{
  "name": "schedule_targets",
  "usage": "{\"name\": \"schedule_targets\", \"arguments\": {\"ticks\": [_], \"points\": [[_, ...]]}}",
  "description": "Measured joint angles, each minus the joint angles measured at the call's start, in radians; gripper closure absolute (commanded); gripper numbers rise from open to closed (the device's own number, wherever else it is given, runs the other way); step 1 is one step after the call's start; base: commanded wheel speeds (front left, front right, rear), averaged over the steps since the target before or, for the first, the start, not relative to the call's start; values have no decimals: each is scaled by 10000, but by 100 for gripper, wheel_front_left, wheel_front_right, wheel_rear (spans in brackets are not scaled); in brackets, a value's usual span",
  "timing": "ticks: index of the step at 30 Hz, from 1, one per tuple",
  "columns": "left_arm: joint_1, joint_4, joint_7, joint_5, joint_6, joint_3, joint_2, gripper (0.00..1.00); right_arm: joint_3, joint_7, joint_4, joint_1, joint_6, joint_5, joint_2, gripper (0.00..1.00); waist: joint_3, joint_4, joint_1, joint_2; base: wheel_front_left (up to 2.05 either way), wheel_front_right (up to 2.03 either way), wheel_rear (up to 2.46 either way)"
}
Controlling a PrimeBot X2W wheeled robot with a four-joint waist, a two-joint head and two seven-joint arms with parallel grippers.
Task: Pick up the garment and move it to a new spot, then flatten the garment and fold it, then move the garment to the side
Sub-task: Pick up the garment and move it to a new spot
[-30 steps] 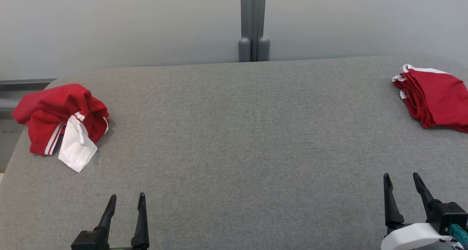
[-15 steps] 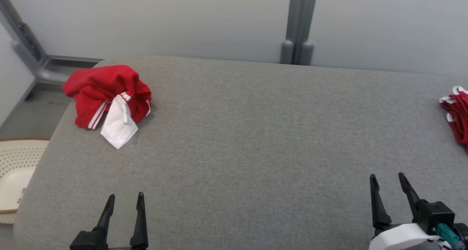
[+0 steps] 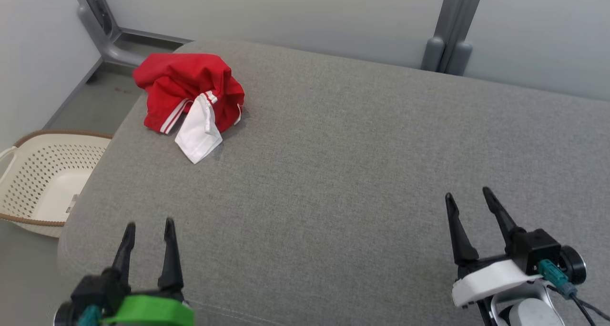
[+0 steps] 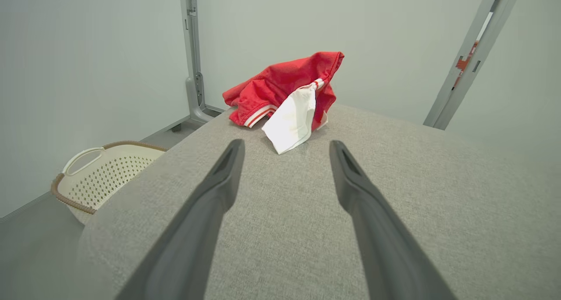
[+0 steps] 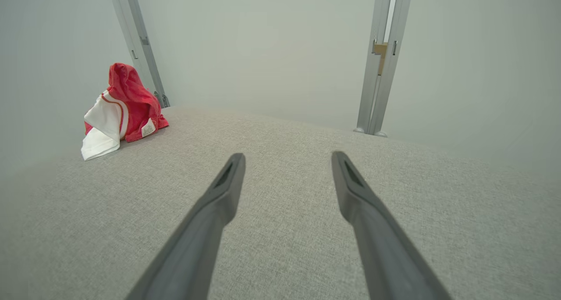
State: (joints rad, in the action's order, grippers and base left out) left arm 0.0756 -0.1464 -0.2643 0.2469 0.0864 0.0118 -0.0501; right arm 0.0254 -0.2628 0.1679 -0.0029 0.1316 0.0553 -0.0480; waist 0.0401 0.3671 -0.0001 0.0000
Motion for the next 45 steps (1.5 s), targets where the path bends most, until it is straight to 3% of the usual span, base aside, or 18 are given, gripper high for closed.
{"name": "schedule_targets", "arguments": {"ticks": [4,8,16,18,22,26,27,28,29,38,45], "points": [[-1841,-441,0,77,194,303,4,0,59,0,-290,-646,0,-213,-123,0,550,-38,0,0,0,0,0],[-4378,-1768,4,153,362,777,-56,0,163,0,-608,-1493,0,-330,-290,0,1307,-158,0,0,0,0,0],[-8872,-5022,955,604,426,1315,-1103,0,554,-2,-798,-2720,0,-430,-351,0,3241,-785,3,0,0,0,0],[-9539,-5869,1189,679,232,1060,-1317,0,577,0,-805,-2808,0,-428,-324,0,3669,-1016,3,0,0,0,0],[-10304,-7695,1845,408,-909,842,-2002,0,552,0,-844,-2960,0,-410,-253,0,4340,-1610,4,0,0,0,0],[-10743,-8882,2194,535,-1028,629,-2303,0,552,0,-871,-3071,0,-389,-198,0,4760,-2247,3,0,0,0,0],[-10779,-9053,2196,602,-1030,600,-2311,51,537,0,-869,-3074,0,-382,-188,0,4835,-2363,3,0,0,0,0],[-10828,-9258,2194,594,-1028,610,-2372,85,523,0,-853,-3074,0,-382,-178,0,4928,-2501,3,0,0,0,0],[-10915,-9442,2188,612,-926,604,-2454,100,506,0,-823,-3073,0,-382,-174,0,5026,-2643,3,0,0,0,0],[-11289,-9513,1292,669,-38,909,-2502,100,504,0,-383,-2703,0,-148,-92,0,4811,-3069,2,0,0,0,0],[-11469,-7992,1517,1020,370,1386,-2332,100,539,0,-197,-2188,0,121,-42,0,3770,-3009,0,0,0,0,0]]}}
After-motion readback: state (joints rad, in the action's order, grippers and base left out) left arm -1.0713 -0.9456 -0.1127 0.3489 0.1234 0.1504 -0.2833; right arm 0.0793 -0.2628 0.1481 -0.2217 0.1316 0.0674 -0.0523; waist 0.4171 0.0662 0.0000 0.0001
